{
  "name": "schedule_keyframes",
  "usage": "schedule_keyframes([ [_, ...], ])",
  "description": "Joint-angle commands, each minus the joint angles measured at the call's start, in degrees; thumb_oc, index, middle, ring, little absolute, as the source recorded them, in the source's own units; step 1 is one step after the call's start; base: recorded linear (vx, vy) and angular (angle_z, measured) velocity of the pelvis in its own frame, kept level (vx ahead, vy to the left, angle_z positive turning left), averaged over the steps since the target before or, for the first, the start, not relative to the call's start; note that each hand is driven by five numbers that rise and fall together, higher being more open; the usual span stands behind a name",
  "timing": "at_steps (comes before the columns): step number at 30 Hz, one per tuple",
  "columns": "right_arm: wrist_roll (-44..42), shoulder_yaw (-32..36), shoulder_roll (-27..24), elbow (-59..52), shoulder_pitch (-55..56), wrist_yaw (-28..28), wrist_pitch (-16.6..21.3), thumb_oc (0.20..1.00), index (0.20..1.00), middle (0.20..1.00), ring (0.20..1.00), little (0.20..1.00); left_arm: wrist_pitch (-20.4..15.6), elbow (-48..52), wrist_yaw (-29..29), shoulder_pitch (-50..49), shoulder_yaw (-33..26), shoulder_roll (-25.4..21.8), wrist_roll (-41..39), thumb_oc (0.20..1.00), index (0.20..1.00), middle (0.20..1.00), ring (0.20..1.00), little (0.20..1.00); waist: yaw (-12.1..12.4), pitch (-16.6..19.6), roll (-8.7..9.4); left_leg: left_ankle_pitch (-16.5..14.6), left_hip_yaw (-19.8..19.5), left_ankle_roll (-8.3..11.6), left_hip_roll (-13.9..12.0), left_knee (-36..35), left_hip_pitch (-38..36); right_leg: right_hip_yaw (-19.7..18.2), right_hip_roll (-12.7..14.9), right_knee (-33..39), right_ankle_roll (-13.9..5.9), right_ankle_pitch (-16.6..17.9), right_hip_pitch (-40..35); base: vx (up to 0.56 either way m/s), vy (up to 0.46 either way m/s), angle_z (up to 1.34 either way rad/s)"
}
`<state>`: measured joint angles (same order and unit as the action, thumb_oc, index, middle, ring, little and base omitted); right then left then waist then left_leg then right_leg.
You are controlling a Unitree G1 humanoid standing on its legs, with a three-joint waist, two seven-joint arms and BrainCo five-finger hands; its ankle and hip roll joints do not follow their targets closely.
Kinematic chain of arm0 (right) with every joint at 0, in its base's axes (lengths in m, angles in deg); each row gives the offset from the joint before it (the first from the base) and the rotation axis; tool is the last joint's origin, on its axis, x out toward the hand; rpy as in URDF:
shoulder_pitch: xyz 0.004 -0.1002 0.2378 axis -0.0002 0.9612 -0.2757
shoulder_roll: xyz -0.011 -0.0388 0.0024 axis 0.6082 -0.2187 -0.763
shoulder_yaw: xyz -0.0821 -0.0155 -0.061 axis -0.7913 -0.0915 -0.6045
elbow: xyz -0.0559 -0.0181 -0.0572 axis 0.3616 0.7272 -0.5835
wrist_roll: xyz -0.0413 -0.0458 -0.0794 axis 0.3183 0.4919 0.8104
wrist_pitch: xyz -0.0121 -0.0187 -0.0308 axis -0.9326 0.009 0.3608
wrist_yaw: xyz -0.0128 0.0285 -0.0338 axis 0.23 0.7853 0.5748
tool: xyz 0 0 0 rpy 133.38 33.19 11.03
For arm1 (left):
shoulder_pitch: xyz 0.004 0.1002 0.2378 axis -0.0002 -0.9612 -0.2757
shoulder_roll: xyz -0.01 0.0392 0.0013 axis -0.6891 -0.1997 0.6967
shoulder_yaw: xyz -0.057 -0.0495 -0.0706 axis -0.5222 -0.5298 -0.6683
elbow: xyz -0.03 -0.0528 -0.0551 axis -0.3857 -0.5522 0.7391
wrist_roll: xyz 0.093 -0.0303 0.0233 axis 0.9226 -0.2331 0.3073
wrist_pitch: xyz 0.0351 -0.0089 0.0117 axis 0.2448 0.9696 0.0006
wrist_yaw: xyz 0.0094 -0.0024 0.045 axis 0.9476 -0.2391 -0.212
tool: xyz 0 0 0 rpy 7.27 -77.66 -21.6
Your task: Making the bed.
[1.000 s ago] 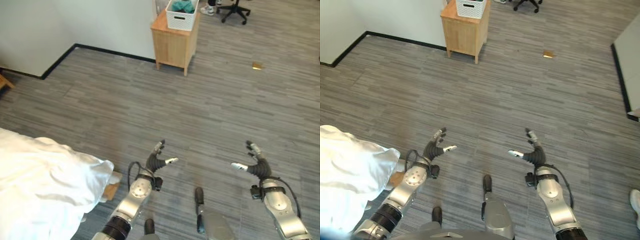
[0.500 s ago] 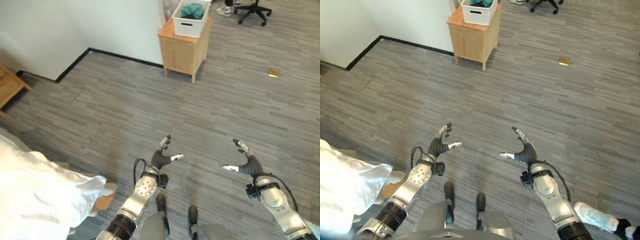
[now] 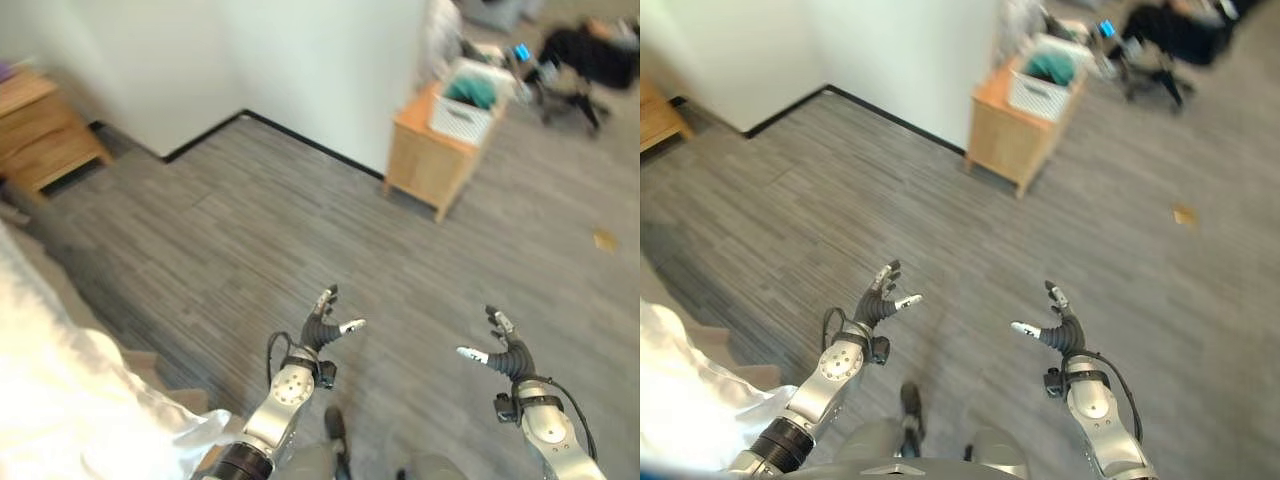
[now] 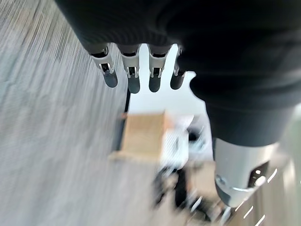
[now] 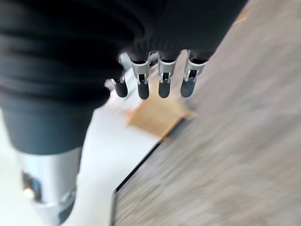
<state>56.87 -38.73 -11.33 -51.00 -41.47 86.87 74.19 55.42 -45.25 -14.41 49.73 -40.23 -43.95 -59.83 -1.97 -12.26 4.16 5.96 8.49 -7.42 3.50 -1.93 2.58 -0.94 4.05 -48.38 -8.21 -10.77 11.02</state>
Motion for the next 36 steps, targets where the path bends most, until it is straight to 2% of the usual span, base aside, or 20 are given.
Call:
schedule_keyframes([
  [1,0.3,3.1,-2.4,-2.7,-6.7,-0.3,4.0,1.000,1.000,1.000,1.000,1.000,-2.7,3.1,0.6,1.2,-3.0,-2.2,-1.5,1.000,1.000,1.000,1.000,1.000,0.8,-2.6,-2.92,-7.0,-5.4,6.56,-4.4,-3.1,-5.1,1.3,-1.0,28.0,0.95,5.6,-2.7,0.68,-0.203,1.69],
  [3,-0.1,3.0,-2.8,-1.8,-7.4,-0.6,4.0,1.000,1.000,1.000,1.000,1.000,-2.7,2.9,1.3,0.3,-3.6,-2.1,-1.8,1.000,1.000,1.000,1.000,1.000,-0.6,-2.6,-2.38,-8.9,-10.7,7.14,-3.7,-3.1,-7.4,-2.2,-2.4,41.3,1.10,7.7,-1.9,0.66,-0.216,1.81],
  [5,-0.1,3.1,-3.3,-0.4,-7.3,-0.9,3.7,1.000,1.000,1.000,1.000,1.000,-2.9,2.7,1.3,0.4,-4.8,-2.0,-2.1,1.000,1.000,1.000,1.000,1.000,-1.6,-2.7,-1.85,-10.8,-15.4,7.49,-3.3,-3.1,-9.7,-8.6,-3.6,47.8,-0.45,11.1,0.3,0.52,-0.191,2.09],
  [9,-0.1,3.2,-3.6,1.6,-7.2,-2.0,3.6,1.000,1.000,1.000,1.000,1.000,-3.5,2.9,1.9,-0.9,-6.3,-2.4,-0.8,1.000,1.000,1.000,1.000,1.000,-1.0,-2.1,-0.12,-16.4,-18.3,8.15,-2.8,2.2,-13.2,-9.3,-1.6,47.9,-0.45,13.2,-1.7,0.38,-0.240,1.52],
  [10,-0.1,3.4,-3.5,2.8,-6.7,-2.1,3.5,1.000,1.000,1.000,1.000,1.000,-3.8,3.4,2.0,-2.6,-7.2,-1.8,-1.7,1.000,1.000,1.000,1.000,1.000,-0.9,-1.8,-0.45,-13.8,-16.6,10.62,-3.2,11.1,-10.8,-8.4,-1.2,48.9,1.07,13.1,-5.0,0.34,-0.218,0.75],
  [11,-0.1,3.3,-3.5,2.9,-6.7,-2.1,3.5,1.000,1.000,1.000,1.000,1.000,-3.8,3.5,2.0,-2.7,-7.2,-1.8,-1.7,1.000,1.000,1.000,1.000,1.000,-1.0,-1.8,-0.58,-14.2,-16.7,10.67,-3.3,11.9,-10.5,-8.2,-1.2,49.2,1.11,13.2,-5.2,0.27,-0.231,0.65],
  [12,-0.3,3.2,-3.8,3.1,-7.1,-1.8,3.2,1.000,1.000,1.000,1.000,1.000,-3.9,3.9,2.0,-4.2,-8.1,-1.4,-3.4,1.000,1.000,1.000,1.000,1.000,-0.5,-3.0,0.40,-9.6,-11.6,11.67,-4.8,22.9,-3.9,-6.4,0.5,50.7,2.53,13.1,-9.3,0.08,-0.120,0.43],
  [13,-0.3,3.2,-3.8,3.1,-7.1,-1.8,3.2,1.000,1.000,1.000,1.000,1.000,-3.9,4.0,2.1,-4.2,-8.1,-1.5,-3.4,1.000,1.000,1.000,1.000,1.000,-0.6,-3.0,0.31,-10.0,-11.6,11.68,-4.9,23.7,-3.4,-6.3,0.4,50.9,2.52,13.2,-9.3,0.17,-0.209,0.40],
  [15,-0.6,3.3,-3.5,3.2,-7.4,-1.6,3.0,1.000,1.000,1.000,1.000,1.000,-3.7,3.6,2.4,-5.2,-8.8,-1.8,-4.1,1.000,1.000,1.000,1.000,1.000,-0.3,-3.1,1.04,-9.7,-5.6,11.00,-7.2,26.5,-0.5,-4.8,1.0,52.2,3.39,11.9,-12.3,0.24,-0.180,0.31],
  [16,-1.0,3.5,-3.1,2.8,-7.2,-1.5,2.6,1.000,1.000,1.000,1.000,1.000,-3.6,3.0,2.6,-5.2,-9.2,-1.9,-4.4,1.000,1.000,1.000,1.000,1.000,0.3,-2.7,1.31,-10.5,-1.0,10.51,-8.2,22.8,2.9,-2.9,1.9,52.9,3.66,10.3,-14.6,0.26,-0.132,0.33],
  [18,-1.1,3.5,-3.0,2.7,-7.3,-1.7,2.5,1.000,1.000,1.000,1.000,1.000,-3.4,2.7,3.0,-5.5,-9.3,-1.8,-4.3,1.000,1.000,1.000,1.000,1.000,0.6,-2.1,0.90,-11.2,0.6,9.73,-7.5,18.4,3.5,-2.5,1.7,53.3,3.58,9.3,-15.5,0.31,-0.034,0.18],
  [20,-0.7,2.8,-2.9,2.8,-7.6,-1.9,2.3,1.000,1.000,1.000,1.000,1.000,-3.1,2.8,3.1,-6.8,-9.5,-1.4,-4.0,1.000,1.000,1.000,1.000,1.000,2.0,-1.2,-1.29,-6.4,0.5,9.82,-5.7,7.4,4.8,-2.8,0.0,53.4,3.36,7.2,-17.3,0.39,0.061,-0.03],
  [21,-0.7,2.8,-2.9,2.8,-7.5,-1.9,2.3,1.000,1.000,1.000,1.000,1.000,-3.1,2.9,3.1,-6.9,-9.5,-1.3,-4.0,1.000,1.000,1.000,1.000,1.000,1.9,-1.1,-1.21,-5.9,0.5,9.83,-5.4,6.0,4.1,-2.8,0.2,53.4,3.35,6.9,-17.4,0.44,0.090,-0.20],
  [22,-0.3,2.5,-3.1,3.0,-8.1,-1.7,2.1,1.000,1.000,1.000,1.000,1.000,-2.9,3.1,3.1,-7.1,-9.3,-0.9,-4.1,1.000,1.000,1.000,1.000,1.000,3.5,-0.7,-2.27,-2.6,-1.0,10.62,-5.3,-1.8,6.7,-3.3,-0.3,53.4,3.43,4.5,-19.8,0.29,0.054,-0.12],
  [26,0.7,3.0,-2.5,3.4,-7.1,-1.1,1.9,1.000,1.000,1.000,1.000,1.000,-2.7,3.0,3.3,-7.4,-8.6,-0.6,-3.9,1.000,1.000,1.000,1.000,1.000,3.6,0.5,-2.68,-0.5,-2.4,10.67,-5.3,-3.1,7.4,-3.2,-0.5,52.9,3.11,1.8,-23.3,0.36,0.067,-0.12],
  [28,1.5,3.2,-1.4,2.9,-5.5,-1.1,1.7,1.000,1.000,1.000,1.000,1.000,-2.2,3.2,3.5,-7.0,-7.9,-0.5,-3.3,1.000,1.000,1.000,1.000,1.000,3.1,1.2,-2.12,0.1,-3.3,9.67,-4.6,-3.1,4.9,-3.9,0.3,46.8,2.50,0.5,-22.9,0.47,0.124,-0.09],
  [30,1.7,2.4,-0.4,2.8,-5.5,-1.2,1.6,1.000,1.000,1.000,1.000,1.000,-1.8,3.1,3.5,-6.2,-7.8,-0.9,-2.6,1.000,1.000,1.000,1.000,1.000,2.7,1.2,-1.65,-1.4,-3.1,8.72,-4.1,-3.1,1.5,-4.4,0.3,36.3,0.68,2.0,-19.6,0.34,0.102,-0.24],
  [31,2.1,1.5,0.2,3.0,-6.2,-1.4,1.6,1.000,1.000,1.000,1.000,1.000,-1.7,3.4,3.3,-5.0,-7.4,-1.9,-2.4,1.000,1.000,1.000,1.000,1.000,1.4,-0.3,-1.89,-2.7,-3.1,8.21,-4.9,-3.1,-1.4,-5.5,-1.0,23.7,-1.61,8.5,-12.4,0.23,0.063,-0.44],
  [34,2.2,1.0,0.9,3.1,-6.2,-1.5,1.6,1.000,1.000,1.000,1.000,1.000,-1.9,3.3,2.9,-4.4,-7.8,-2.5,-2.1,1.000,1.000,1.000,1.000,1.000,0.7,-0.4,-2.32,-4.1,-2.8,8.12,-5.8,-3.1,-3.3,-4.8,-1.1,18.4,-1.48,9.3,-8.7,0.27,0.048,-0.09],
  [36,2.3,1.3,1.0,3.0,-6.4,-1.7,1.6,1.000,1.000,1.000,1.000,1.000,-2.0,3.9,2.8,-4.3,-8.3,-3.2,-2.2,1.000,1.000,1.000,1.000,1.000,-0.1,-0.2,-2.30,-6.1,-2.5,8.29,-6.1,-3.1,-5.0,-2.0,0.2,23.4,-0.32,8.6,-6.1,0.35,-0.009,0.00],
])
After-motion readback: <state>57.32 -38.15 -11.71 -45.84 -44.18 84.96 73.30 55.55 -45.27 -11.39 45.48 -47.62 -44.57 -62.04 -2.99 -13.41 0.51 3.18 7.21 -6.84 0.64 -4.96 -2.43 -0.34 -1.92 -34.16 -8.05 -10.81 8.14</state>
